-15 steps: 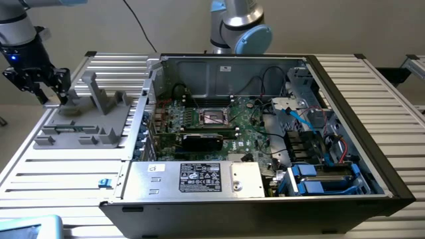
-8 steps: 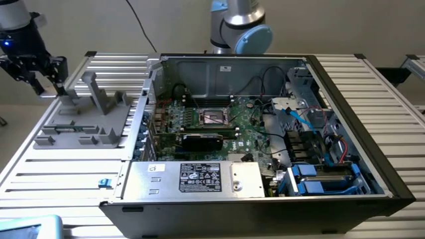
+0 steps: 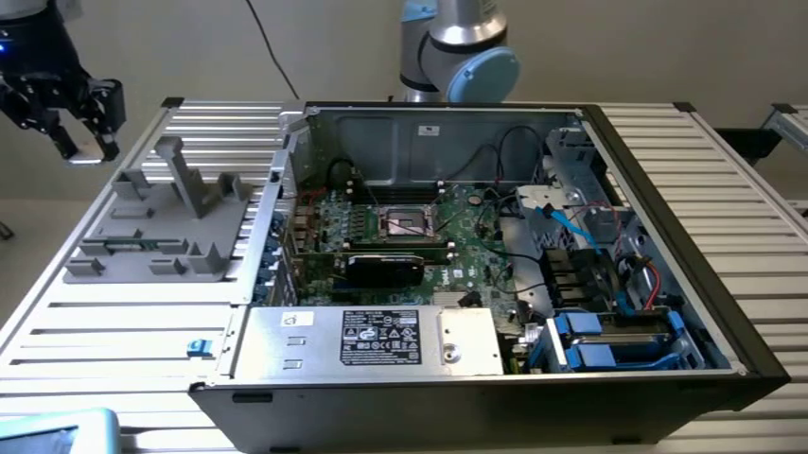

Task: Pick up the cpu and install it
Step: 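Pick up the cpu and move it towards the insertion slot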

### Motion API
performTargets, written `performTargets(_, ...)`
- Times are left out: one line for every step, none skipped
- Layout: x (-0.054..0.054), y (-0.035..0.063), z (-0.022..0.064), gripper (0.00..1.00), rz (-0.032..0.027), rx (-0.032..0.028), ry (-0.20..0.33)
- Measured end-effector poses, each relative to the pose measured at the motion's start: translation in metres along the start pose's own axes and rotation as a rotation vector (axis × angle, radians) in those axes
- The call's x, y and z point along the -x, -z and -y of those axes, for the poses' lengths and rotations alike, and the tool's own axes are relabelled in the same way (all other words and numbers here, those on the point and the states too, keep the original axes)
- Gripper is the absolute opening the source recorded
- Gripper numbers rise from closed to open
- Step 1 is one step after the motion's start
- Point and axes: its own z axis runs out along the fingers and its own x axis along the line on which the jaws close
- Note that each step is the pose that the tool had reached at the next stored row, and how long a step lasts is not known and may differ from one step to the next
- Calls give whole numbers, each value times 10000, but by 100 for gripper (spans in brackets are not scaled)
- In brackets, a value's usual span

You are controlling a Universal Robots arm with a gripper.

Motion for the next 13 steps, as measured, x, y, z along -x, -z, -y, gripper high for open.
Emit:
performTargets(15, 46, 1, 55, -1, 0, 0)
performTargets(35, 94, 2, 55, 0, 0, 0)
performTargets(54, 140, 2, 55, -1, 0, 0)
performTargets(74, 186, 3, 55, -2, 0, -1)
performTargets(96, 232, 4, 55, -1, 0, 0)
performTargets(118, 278, 5, 55, -2, 0, -1)
performTargets(142, 326, 6, 55, -3, 0, 0)
performTargets(165, 371, 7, 55, -3, 0, 0)
performTargets(192, 421, 8, 55, -6, 0, 0)
performTargets(217, 465, 9, 55, -6, 0, 0)
performTargets(246, 515, 10, 55, -7, 0, 1)
performTargets(275, 562, 11, 55, -8, 0, 0)
performTargets(308, 608, 13, 55, -9, 0, 0)
